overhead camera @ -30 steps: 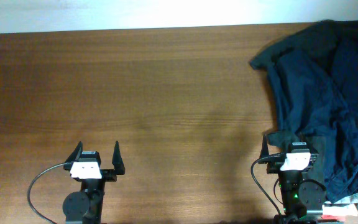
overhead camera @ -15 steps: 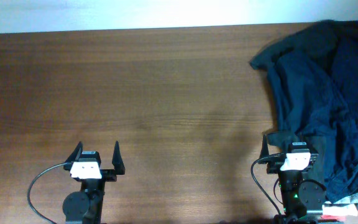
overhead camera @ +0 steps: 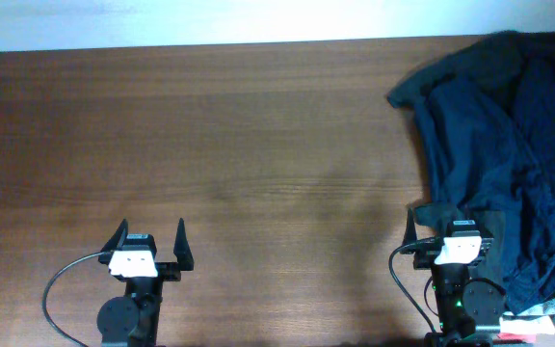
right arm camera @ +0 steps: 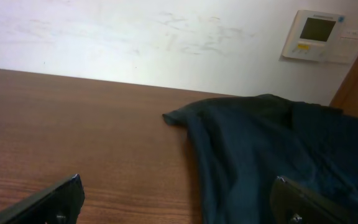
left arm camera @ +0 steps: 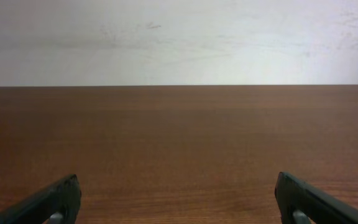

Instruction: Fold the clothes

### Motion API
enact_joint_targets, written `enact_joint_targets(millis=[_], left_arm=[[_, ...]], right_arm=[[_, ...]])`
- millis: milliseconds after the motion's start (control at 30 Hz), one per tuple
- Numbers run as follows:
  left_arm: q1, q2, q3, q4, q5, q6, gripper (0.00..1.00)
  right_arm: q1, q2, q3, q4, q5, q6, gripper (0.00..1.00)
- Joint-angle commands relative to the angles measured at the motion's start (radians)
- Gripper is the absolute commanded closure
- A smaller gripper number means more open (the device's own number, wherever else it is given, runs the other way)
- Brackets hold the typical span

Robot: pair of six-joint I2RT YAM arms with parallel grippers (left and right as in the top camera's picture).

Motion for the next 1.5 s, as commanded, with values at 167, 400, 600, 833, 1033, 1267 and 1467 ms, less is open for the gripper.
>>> enact_joint_targets(millis=[167,400,600,833,1033,1267,1467], left_arm=[[-0.003,-0.006,-0.007,0.0,-0.006,0.016,0.01],[-0.003,-0.006,-0.007,0.0,-0.018,0.016,0.01],[-0.003,-0.006,-0.007,0.0,-0.017,0.016,0.01],[-0.003,-0.003,-0.007,-0.001,-0.005,0.016,0.01],[-0.003,0.101,0.097,-0.09,-0.003,0.016,0.01],[-0.003,0.535,0.417,-0.209,0.043,0.016,0.01],[-0.003,0.925,0.809,-0.516,0.089,0.05,0.01]], right_arm=[[0.004,-0.002,-0.005,-0.006,0.005,0.008,0.01],[0.004,-0.002,-0.005,-0.006,0.005,0.008,0.01],[0.004,-0.002,-0.005,-0.006,0.004,0.008,0.01],[0.003,-0.001,-0.004,-0.006,-0.013,0.117,0.01],[0.003,0.064,0.11,-0.12,0.017,0.121,0.01],[0.003,0.431,0.531,-0.449,0.016,0.121,0.01],[0.003,0.826,0.95,-0.838,-0.005,0.121,0.01]])
